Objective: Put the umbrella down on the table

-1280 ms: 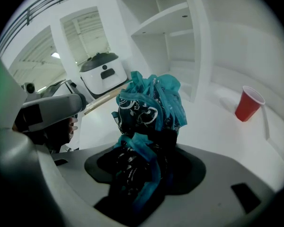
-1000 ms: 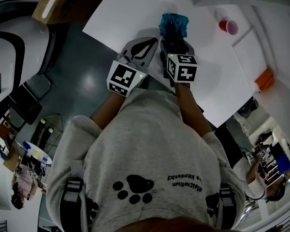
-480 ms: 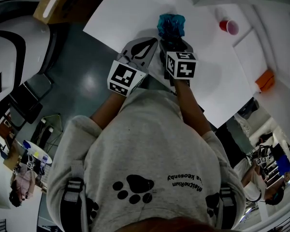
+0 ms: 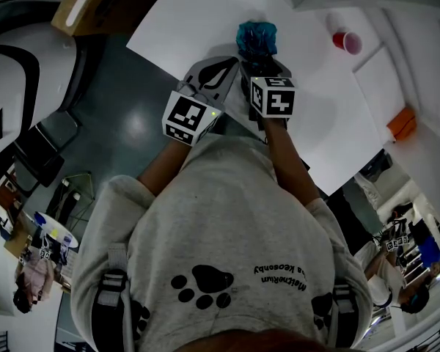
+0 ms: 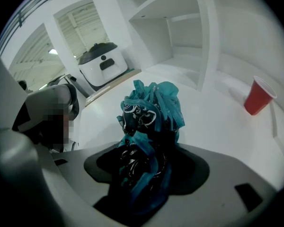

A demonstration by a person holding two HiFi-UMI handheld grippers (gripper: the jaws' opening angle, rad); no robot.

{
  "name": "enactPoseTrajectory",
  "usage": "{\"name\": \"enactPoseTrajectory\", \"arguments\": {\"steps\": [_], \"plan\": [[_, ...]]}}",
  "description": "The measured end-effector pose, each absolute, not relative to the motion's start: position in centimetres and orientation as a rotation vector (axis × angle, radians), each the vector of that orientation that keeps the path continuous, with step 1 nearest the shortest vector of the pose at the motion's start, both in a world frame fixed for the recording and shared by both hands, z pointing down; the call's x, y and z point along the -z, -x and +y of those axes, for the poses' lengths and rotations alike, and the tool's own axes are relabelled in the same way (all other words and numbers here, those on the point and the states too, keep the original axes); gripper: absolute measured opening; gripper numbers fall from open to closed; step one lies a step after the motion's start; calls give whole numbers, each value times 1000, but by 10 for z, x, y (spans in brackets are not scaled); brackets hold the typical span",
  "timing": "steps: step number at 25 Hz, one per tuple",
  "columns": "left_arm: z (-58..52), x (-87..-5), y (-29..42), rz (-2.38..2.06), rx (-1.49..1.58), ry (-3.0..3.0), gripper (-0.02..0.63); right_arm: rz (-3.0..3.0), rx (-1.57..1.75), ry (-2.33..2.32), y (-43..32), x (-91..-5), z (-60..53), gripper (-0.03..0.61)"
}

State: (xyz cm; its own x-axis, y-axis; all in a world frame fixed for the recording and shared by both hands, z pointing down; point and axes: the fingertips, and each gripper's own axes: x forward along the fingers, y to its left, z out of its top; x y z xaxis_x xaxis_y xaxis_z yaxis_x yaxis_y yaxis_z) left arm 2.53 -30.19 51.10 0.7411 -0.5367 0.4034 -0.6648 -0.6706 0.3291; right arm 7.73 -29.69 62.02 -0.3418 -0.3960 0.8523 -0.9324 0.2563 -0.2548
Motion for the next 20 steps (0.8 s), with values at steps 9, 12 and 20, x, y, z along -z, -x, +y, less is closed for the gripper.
{"name": "enactPoseTrajectory", "arguments": {"steps": [9, 12, 20], "plan": [[-303, -506, -30, -925, -356, -2489, 18, -1857, -1064, -1176, -77, -615, -296, 285], [-301, -506, -30, -924, -369, -2485, 18, -1861, -1062, -1171, -78, -612, -295, 288], [-299, -504, -32, -940, -357, -2489, 18, -1883, -1035, -1184, -83, -598, -295, 290]]}}
